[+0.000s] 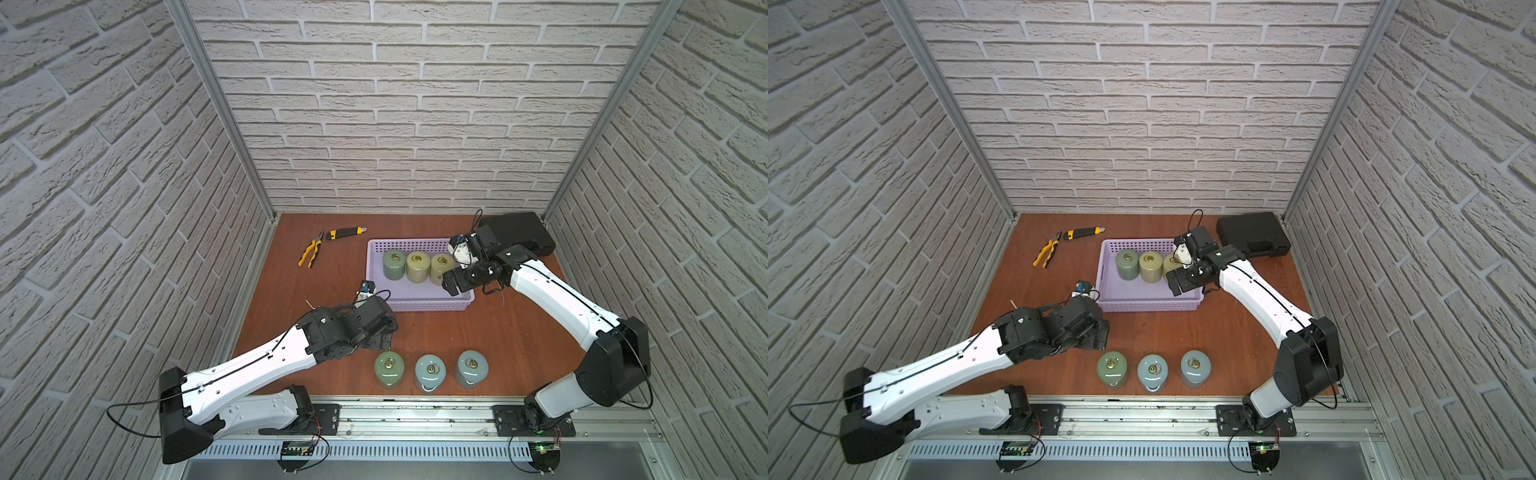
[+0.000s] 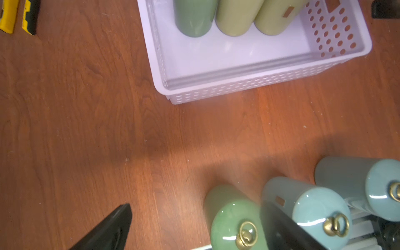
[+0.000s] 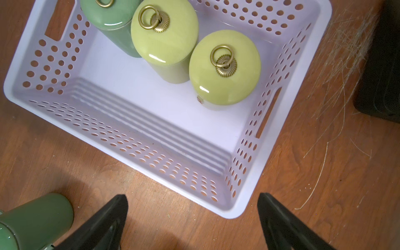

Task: Take the tea canister out of the basket
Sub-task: Pick up the tea canister from the basket.

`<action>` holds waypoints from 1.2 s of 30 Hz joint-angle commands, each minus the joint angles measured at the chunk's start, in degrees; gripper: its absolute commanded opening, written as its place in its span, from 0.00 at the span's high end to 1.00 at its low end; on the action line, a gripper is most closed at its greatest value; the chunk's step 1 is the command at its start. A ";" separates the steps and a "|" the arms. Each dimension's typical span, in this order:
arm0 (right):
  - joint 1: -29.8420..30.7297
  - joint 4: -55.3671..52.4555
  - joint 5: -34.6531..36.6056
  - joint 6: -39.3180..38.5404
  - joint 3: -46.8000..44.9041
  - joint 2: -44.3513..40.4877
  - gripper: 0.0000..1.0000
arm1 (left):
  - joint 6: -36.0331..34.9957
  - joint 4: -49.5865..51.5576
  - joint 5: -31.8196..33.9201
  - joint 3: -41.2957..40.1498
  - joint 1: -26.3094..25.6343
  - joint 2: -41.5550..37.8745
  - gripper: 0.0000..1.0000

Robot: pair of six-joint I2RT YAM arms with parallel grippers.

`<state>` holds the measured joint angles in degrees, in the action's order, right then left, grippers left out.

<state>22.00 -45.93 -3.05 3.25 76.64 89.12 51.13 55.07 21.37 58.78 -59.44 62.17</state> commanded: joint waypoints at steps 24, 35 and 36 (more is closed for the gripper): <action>-2.69 8.59 0.76 -4.83 11.51 16.85 0.03 | -6.45 -2.31 3.59 0.36 6.00 -2.74 0.02; -3.19 8.01 0.68 -5.69 15.30 22.20 0.03 | -9.11 -4.45 4.00 0.62 7.21 -0.48 0.02; -3.20 7.99 0.68 -5.69 15.47 22.59 0.03 | -9.34 -4.67 4.03 0.54 7.29 -0.51 0.02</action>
<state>19.16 -38.70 -2.44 -1.91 90.61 110.98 43.33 52.23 24.25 58.78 -52.75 61.54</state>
